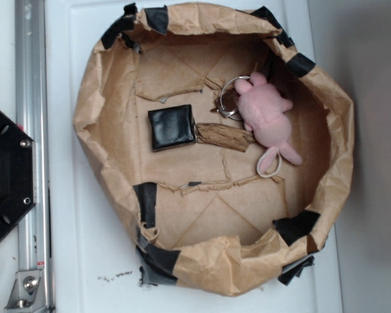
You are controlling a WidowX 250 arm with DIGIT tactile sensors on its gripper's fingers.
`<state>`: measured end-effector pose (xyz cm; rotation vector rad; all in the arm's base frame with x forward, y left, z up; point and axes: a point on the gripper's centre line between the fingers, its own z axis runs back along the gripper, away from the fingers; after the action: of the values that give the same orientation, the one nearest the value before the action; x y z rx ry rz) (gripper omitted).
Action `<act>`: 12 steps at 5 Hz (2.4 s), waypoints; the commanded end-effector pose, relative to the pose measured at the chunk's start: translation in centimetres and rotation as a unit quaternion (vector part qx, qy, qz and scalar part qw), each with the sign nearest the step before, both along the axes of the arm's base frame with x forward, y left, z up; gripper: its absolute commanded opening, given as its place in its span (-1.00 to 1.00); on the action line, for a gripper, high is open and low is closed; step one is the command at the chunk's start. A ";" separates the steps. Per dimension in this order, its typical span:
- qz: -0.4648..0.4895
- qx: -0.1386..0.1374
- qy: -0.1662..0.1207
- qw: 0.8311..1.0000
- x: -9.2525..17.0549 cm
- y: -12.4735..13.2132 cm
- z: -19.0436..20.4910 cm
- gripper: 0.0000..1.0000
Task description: Grab the black box.
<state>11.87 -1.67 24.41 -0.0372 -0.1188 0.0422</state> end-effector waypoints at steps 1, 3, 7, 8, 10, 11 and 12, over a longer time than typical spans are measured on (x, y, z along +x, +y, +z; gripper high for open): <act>0.000 0.000 0.000 1.000 0.0 0.0 0.0 1.00; 0.053 0.044 -0.026 0.997 10.0 6.1 -5.3 1.00; -0.104 0.045 0.053 0.992 12.7 3.8 -14.4 1.00; -0.104 0.033 0.028 0.994 10.8 3.0 -12.4 1.00; -0.066 0.033 0.031 0.997 11.7 4.6 -13.9 1.00; -0.066 0.033 0.031 0.997 11.7 4.6 -13.9 1.00; -0.066 0.033 0.031 0.997 11.7 4.6 -13.9 1.00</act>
<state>23.71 2.85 10.44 0.0145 -0.0443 -0.1061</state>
